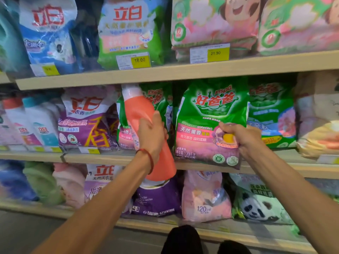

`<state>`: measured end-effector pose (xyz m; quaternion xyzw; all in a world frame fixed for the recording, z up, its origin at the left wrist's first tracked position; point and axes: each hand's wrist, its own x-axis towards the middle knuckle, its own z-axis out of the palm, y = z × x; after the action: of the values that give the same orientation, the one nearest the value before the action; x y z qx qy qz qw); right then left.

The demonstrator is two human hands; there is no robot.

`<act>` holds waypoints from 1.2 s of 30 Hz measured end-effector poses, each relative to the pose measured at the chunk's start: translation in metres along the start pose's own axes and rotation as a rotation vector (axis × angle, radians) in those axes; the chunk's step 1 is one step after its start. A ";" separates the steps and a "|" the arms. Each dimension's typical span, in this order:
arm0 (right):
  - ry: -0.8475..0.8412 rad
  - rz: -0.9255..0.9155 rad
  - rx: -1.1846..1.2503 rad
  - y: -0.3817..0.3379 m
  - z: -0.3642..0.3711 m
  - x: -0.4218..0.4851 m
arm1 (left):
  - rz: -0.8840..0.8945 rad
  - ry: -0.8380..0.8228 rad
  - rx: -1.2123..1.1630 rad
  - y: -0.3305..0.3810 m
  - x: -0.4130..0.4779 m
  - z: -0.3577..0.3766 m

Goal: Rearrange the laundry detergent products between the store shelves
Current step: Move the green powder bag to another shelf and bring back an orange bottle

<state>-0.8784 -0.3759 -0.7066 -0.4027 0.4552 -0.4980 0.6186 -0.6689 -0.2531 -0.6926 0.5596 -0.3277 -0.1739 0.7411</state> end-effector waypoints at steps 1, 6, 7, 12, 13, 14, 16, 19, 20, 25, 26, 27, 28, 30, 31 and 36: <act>0.004 0.009 -0.002 -0.001 0.003 0.005 | -0.003 0.015 -0.011 -0.001 0.003 0.004; -0.022 0.037 0.003 -0.003 0.016 0.032 | 0.015 0.038 0.053 -0.007 0.006 0.017; -0.001 0.012 0.005 -0.004 0.019 0.038 | 0.016 0.038 0.070 -0.008 0.005 0.017; 0.028 -0.081 -0.018 0.000 0.039 0.062 | 0.040 0.024 0.116 -0.009 0.005 0.017; 0.009 -0.094 -0.051 0.006 0.040 0.066 | 0.044 0.016 0.126 -0.010 0.004 0.017; -0.013 -0.106 -0.080 0.012 0.041 0.072 | 0.046 0.013 0.136 -0.010 0.005 0.018; -0.051 -0.120 -0.133 0.022 0.040 0.080 | 0.035 0.012 0.162 -0.010 0.004 0.019; -0.095 -0.142 -0.174 0.025 0.036 0.083 | 0.023 0.026 0.190 -0.010 0.005 0.022; -0.090 -0.160 -0.218 0.025 0.034 0.081 | 0.024 0.023 0.199 -0.010 0.005 0.024; -0.073 -0.306 -0.453 0.024 0.025 0.060 | 0.037 -0.009 0.226 -0.014 -0.001 0.028; -0.039 -0.340 -0.495 0.025 0.023 0.052 | 0.038 -0.013 0.228 -0.014 -0.002 0.028; 0.012 -0.389 -0.517 0.029 0.019 0.044 | 0.038 -0.014 0.228 -0.014 -0.003 0.029; 0.059 -0.468 -0.501 0.033 0.016 0.032 | 0.036 -0.010 0.221 -0.013 -0.003 0.029; 0.129 -0.723 -0.428 0.044 0.009 0.004 | 0.033 -0.013 0.213 -0.011 -0.005 0.032; 0.130 -0.849 -0.424 0.048 0.009 -0.008 | 0.034 -0.017 0.227 -0.010 -0.006 0.033; -0.639 -0.592 -0.477 0.048 0.032 -0.046 | -0.033 -0.036 0.222 -0.007 -0.010 0.032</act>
<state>-0.8400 -0.3207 -0.7366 -0.7773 0.2102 -0.3861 0.4500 -0.6974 -0.2722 -0.6971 0.6401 -0.3491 -0.1588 0.6657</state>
